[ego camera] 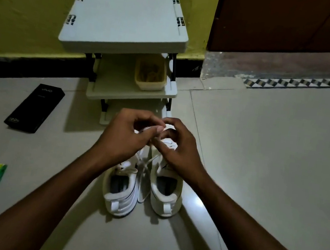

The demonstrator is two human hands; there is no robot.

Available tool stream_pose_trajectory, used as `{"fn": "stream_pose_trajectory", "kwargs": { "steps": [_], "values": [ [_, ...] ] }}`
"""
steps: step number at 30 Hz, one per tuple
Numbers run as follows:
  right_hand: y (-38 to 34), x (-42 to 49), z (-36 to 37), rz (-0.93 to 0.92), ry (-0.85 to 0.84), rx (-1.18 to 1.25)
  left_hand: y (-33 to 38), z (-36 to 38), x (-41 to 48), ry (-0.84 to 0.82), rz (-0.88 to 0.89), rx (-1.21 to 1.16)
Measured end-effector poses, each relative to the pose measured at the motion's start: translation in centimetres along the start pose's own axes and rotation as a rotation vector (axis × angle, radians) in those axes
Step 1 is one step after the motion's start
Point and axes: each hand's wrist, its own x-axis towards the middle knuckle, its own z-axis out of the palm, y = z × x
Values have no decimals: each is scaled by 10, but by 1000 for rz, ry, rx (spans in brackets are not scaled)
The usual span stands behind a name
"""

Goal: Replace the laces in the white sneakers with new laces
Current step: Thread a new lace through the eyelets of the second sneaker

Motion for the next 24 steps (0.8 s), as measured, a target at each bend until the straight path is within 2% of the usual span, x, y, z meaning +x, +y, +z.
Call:
{"fn": "stream_pose_trajectory", "kwargs": {
  "steps": [3, 5, 8, 13, 18, 19, 21, 24],
  "values": [
    [-10, 18, -7, -24, 62, 28, -19, -14, 0, 91, -60, 37],
    [-9, 22, -13, 40, 150, 88, -39, -25, -3, 121, -144, 59],
    [1, 24, -19, 134, 243, 89, -68, -37, -11, 133, -262, 68],
    [14, 27, -25, 291, 361, 144, -93, -45, -23, 81, -416, 319],
    [18, 25, -25, 397, 378, 353, -103, -41, -27, 69, -348, 431],
    [20, 23, -26, 390, 374, 330, -101, -36, -25, 96, -319, 408],
    [25, 15, -27, 372, 348, 133, -89, -25, -23, 169, -320, 258],
    [26, -4, -24, 323, 182, -225, -69, -5, -16, 237, -392, -46]
  ]
}}
